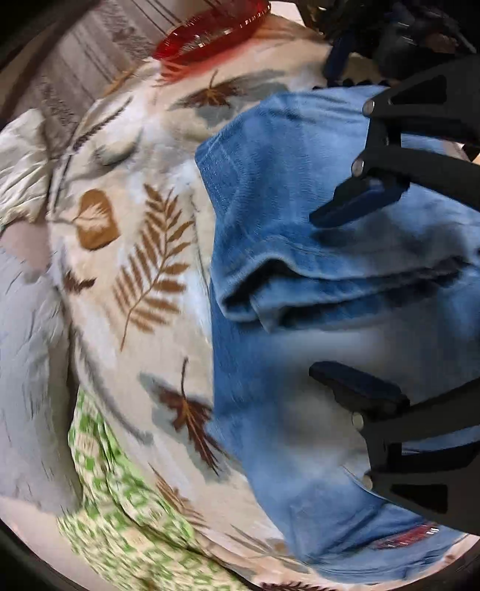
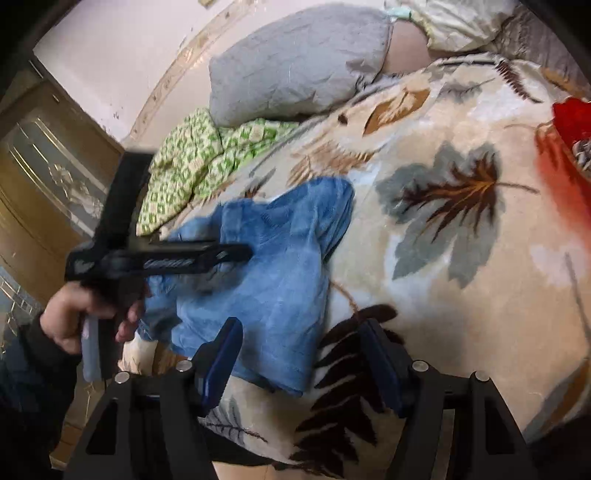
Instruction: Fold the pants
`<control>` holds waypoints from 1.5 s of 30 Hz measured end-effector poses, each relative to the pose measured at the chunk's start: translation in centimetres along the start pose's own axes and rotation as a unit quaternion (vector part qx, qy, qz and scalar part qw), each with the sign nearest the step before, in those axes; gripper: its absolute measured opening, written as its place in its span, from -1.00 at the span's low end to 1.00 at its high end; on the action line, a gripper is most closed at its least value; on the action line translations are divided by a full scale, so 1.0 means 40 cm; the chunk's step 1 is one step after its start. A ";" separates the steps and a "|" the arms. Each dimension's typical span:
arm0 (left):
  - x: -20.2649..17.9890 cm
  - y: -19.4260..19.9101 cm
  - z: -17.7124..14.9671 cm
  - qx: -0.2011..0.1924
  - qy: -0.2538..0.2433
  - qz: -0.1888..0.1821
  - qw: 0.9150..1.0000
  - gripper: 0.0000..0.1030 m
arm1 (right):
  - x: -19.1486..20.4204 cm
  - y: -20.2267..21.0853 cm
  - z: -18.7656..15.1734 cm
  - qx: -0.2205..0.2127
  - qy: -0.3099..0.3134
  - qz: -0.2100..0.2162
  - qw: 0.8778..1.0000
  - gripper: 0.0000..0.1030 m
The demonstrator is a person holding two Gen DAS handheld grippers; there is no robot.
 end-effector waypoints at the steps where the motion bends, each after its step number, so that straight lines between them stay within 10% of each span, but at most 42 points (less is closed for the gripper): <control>1: -0.003 0.008 -0.009 -0.003 0.001 0.003 1.000 0.64 | -0.004 0.011 0.003 -0.013 -0.004 0.000 1.000 0.39; 5: -0.024 0.071 -0.049 -0.036 -0.019 0.040 0.998 0.66 | -0.016 0.057 0.022 -0.074 -0.019 -0.033 0.997 0.85; 23: 0.158 0.215 -0.233 -0.132 0.113 0.095 0.980 0.68 | 0.259 0.010 0.121 -0.078 0.186 -0.123 0.972 0.99; 32: 0.376 0.269 -0.415 -0.150 0.280 0.107 0.942 0.92 | 0.436 -0.107 0.146 -0.028 0.257 -0.082 0.962 0.99; 45: 0.544 0.175 -0.510 -0.136 0.479 -0.032 0.867 0.98 | 0.496 -0.181 0.127 0.013 0.285 -0.079 0.955 0.99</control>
Point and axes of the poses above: each gripper's, at about its wrist camera, not at the fingertips, and y roughly against the way its jaws point, x to its left, z to its top, the point moved 1 cm from there along -y, roughly the way its jaws point, and after that the axes turned 3 degrees about -z, right-handed, at the moved point
